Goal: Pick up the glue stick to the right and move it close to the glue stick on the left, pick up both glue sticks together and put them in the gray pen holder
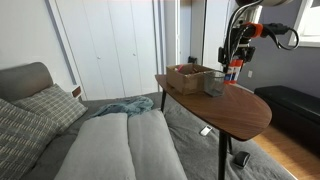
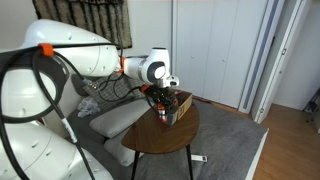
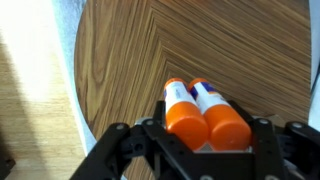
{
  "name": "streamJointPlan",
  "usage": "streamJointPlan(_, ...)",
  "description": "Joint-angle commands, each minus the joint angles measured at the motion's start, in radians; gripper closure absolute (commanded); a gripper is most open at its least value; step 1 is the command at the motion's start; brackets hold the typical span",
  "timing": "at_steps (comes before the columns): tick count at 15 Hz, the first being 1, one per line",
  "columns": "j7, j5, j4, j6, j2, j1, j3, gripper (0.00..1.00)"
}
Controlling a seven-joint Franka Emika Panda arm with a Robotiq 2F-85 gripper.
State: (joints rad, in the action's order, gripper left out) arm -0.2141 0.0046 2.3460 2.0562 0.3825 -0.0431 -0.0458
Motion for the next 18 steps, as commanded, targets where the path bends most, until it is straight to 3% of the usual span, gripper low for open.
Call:
streamJointPlan(1, 0.068, -0.012, -0.09, -0.094, 0.007, 0.01, 0.015, 0.63)
streamJointPlan(9, 0.17, -0.025, -0.249, -0.082, -0.086, 0.04, 0.001, 0.63)
streamJointPlan(18, 0.248, -0.042, -0.312, -0.027, -0.244, 0.044, 0.017, 0.63)
